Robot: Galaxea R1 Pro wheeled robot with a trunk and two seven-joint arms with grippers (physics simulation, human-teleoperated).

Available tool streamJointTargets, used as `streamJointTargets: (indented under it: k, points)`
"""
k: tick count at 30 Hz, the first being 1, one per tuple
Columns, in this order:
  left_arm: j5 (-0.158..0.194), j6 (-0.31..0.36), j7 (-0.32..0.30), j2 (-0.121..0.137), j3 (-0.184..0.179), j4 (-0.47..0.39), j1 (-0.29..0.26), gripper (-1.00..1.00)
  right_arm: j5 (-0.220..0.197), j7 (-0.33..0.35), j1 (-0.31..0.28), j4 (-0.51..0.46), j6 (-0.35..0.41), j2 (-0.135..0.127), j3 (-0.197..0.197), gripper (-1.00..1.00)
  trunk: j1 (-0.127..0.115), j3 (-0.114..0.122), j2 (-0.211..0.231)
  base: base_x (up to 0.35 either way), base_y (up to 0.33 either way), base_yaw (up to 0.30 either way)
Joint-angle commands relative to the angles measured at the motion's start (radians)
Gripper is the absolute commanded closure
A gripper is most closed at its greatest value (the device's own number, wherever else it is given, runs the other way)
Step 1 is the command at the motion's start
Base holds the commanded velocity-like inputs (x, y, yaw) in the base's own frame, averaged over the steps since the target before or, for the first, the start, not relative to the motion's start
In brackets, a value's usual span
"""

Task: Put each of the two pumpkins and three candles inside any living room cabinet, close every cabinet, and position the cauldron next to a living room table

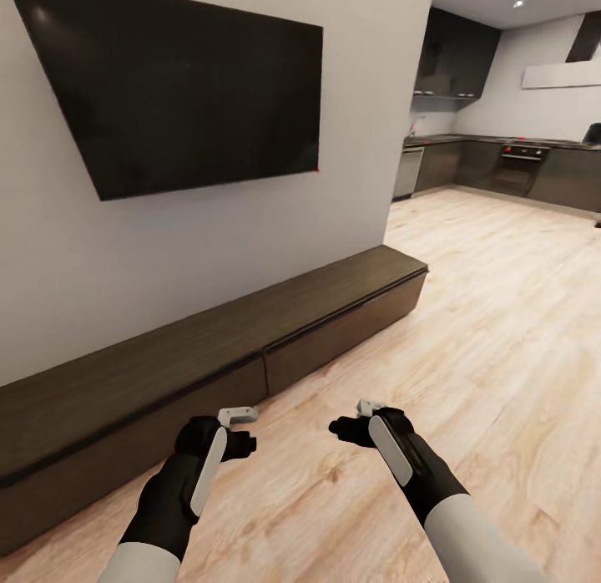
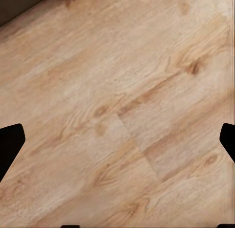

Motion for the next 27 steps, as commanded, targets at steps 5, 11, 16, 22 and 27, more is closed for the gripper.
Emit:
streamJointTargets:
  k: [5, 11, 16, 22, 27]
  points:
    - [0.011, 0.003, 0.01, 0.0, 0.0, -0.002, 0.0, -1.0, -0.01, -0.01, -0.001, -0.001, 0.001, 0.0, 0.003, -1.0, -0.019, 0.015, 0.035, 0.0, 0.0, -0.293]
    - [0.011, 0.003, 0.01, 0.0, 0.0, -0.001, 0.0, -1.0, -0.01, -0.009, -0.001, -0.001, 0.0, 0.0, 0.003, -1.0, -0.042, 0.034, 0.077, 0.0, 0.0, -0.293]
    - [0.009, 0.003, 0.01, 0.0, 0.0, 0.0, 0.0, -1.0, -0.01, -0.008, -0.001, -0.001, 0.0, 0.0, 0.003, -1.0, -0.062, 0.05, 0.112, 0.0, 0.0, -0.293]
    - [0.009, 0.003, 0.01, 0.0, 0.0, 0.0, 0.0, -1.0, -0.01, -0.008, -0.001, -0.001, -0.001, 0.0, 0.003, -1.0, -0.085, 0.071, 0.154, 0.0, 0.0, -0.293]
    - [0.009, 0.003, 0.01, 0.0, 0.0, 0.0, 0.0, -1.0, -0.01, -0.008, -0.001, -0.001, -0.002, 0.0, 0.003, -1.0, -0.104, 0.089, 0.189, 0.0, 0.0, -0.293]
